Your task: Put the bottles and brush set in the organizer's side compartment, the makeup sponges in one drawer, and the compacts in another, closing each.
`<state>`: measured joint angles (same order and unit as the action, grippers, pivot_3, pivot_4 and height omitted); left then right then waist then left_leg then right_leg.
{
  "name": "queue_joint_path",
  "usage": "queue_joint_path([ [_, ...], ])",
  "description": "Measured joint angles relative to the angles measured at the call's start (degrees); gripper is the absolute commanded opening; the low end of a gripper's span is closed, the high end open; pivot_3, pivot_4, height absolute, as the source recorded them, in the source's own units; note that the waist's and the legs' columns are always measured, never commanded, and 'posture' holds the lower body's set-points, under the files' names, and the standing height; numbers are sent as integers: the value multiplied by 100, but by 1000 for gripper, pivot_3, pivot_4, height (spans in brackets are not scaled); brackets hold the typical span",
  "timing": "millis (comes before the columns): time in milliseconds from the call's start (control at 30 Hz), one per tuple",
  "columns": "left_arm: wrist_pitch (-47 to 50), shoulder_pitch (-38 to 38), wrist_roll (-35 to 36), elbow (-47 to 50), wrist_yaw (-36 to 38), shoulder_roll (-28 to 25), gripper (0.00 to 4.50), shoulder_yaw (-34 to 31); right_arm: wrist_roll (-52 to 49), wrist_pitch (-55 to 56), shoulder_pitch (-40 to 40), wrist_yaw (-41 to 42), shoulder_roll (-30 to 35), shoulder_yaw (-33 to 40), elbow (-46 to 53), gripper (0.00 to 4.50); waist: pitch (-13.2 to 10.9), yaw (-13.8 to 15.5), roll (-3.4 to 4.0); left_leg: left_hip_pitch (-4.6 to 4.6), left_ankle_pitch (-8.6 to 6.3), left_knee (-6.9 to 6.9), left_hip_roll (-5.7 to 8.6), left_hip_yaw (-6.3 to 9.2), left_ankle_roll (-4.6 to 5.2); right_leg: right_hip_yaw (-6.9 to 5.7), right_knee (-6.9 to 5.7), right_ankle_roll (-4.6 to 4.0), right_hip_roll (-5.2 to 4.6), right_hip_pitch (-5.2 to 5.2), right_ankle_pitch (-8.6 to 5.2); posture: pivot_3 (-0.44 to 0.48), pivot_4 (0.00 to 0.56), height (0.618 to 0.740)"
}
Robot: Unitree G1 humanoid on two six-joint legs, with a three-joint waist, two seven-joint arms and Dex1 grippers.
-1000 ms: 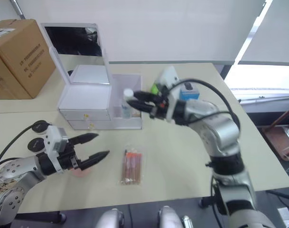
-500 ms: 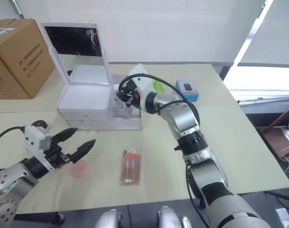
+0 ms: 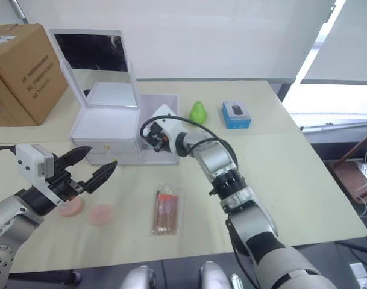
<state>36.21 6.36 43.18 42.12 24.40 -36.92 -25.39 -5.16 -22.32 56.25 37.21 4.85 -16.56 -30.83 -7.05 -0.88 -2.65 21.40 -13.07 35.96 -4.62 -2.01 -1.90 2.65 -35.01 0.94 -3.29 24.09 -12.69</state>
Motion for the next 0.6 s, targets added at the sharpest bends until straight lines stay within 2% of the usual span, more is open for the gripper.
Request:
queue_joint_path([
  [267, 5, -4, 108, 1, -20, -83, 4500, -61, 186, 314, 198, 44, -124, 27, -420, 903, 0, -1, 0, -2, 0, -2, 0, 4, 0, -2, 0, -7, 1, -1, -4, 0, 150, 730],
  [467, 5, -28, 129, -8, -20, -108, 4500, -61, 202, 296, 195, 143, -142, 72, -382, 2821, -1, -2, 2, -1, 0, -3, 0, 5, 0, -2, 0, -9, 1, 0, -6, 0, 150, 730],
  [600, 5, -114, 143, -27, -19, -115, 4500, -53, 150, 135, 196, 148, -135, 242, 8, 4209, -2, -1, 2, 0, 0, -2, 0, 5, 0, -3, 0, -8, 1, 0, -5, 0, 150, 730],
])
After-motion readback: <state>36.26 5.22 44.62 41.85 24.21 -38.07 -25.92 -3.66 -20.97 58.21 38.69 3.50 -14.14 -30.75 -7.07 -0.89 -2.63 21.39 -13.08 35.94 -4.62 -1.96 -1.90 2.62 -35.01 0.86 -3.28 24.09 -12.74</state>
